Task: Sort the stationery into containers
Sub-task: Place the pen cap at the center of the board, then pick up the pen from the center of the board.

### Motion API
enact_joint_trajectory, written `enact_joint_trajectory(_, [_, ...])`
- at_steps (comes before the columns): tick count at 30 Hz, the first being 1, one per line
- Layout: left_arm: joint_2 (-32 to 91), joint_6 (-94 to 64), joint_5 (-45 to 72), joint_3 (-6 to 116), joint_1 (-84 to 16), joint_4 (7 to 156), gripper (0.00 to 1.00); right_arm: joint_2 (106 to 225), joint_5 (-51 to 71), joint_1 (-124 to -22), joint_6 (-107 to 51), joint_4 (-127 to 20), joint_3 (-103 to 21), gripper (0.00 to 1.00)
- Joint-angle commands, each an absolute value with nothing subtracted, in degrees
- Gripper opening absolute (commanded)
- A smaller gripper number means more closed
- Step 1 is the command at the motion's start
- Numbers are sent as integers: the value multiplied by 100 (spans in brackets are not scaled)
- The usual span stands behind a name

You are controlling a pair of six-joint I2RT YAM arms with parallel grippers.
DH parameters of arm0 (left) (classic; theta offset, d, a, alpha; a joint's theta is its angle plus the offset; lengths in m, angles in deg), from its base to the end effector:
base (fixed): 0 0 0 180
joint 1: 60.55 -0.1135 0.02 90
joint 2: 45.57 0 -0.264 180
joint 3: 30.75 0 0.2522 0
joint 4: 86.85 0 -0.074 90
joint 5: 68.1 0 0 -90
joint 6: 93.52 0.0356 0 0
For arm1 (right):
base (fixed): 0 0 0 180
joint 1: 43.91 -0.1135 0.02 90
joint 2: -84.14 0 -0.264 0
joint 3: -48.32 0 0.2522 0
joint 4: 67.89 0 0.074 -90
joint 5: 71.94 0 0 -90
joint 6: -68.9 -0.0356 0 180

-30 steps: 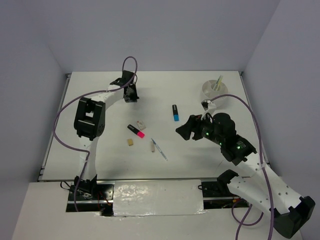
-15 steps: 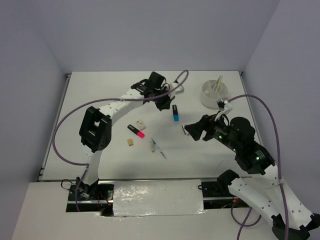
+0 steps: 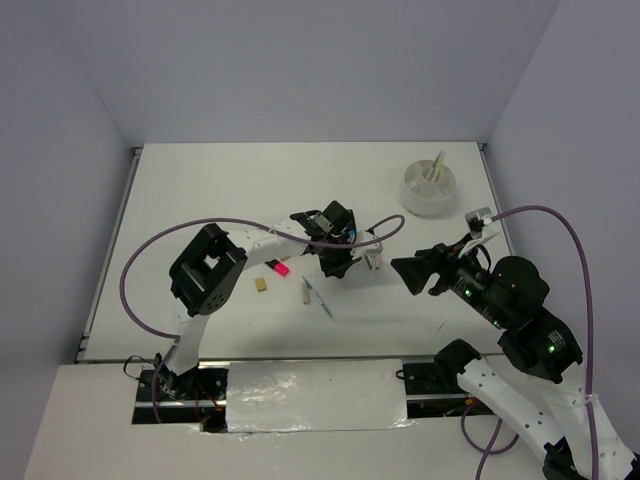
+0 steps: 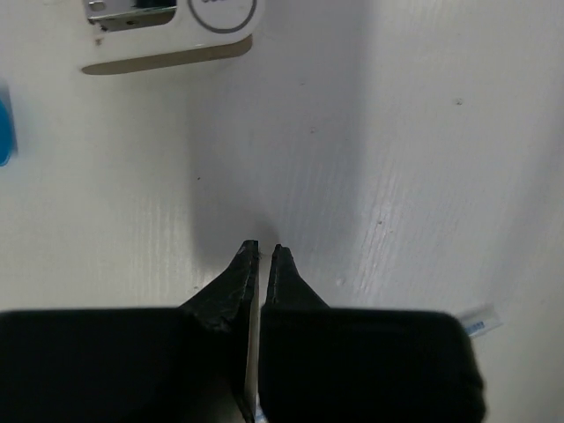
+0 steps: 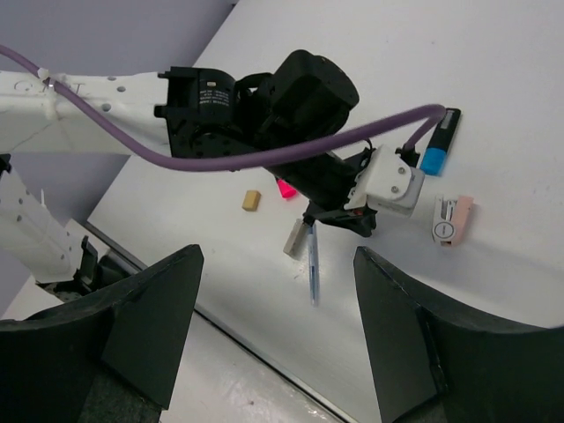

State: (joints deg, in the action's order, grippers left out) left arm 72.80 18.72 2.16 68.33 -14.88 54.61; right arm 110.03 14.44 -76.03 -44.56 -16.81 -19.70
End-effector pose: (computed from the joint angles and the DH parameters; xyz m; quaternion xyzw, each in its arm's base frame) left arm 0.2994 -0.3237 0.1715 0.5681 0.7587 -0.2167 0.2338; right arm 0.0646 0.0432 0.3809 -0.0778 0.7560 0.3240 0.5634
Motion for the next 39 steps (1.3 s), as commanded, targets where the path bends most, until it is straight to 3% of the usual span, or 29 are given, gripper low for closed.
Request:
enact_joint_trajectory(1, [7133,1758,265,6643,-1335,5811,10,10972,1472,-7643,-4378,-1607,-2187,77])
enact_joint_trajectory(14, [6860,1670,476,6484,-1265,5996,46,11007,1401,-7643,-4483,-1713,-2142,77])
enact_joint_trajectory(21, [6527,1249,679,6141,-1317,6645,57,10998,1437,-7643,-4474,-1695,-2169,77])
enact_joint_trajectory(28, [6078,704,152,5921,-1423,7428,67,11042,1428,-7643,-4457,-1713,-2169,77])
enact_joint_trajectory(34, [6130,563,194,6140,-1476,7455,67,11051,1437,-7634,-4413,-1686,-2213,78])
enact_joint_trajectory(39, [6429,-225,976,6510,-1555,7192,56,11051,1454,-7643,-4422,-1695,-2160,78])
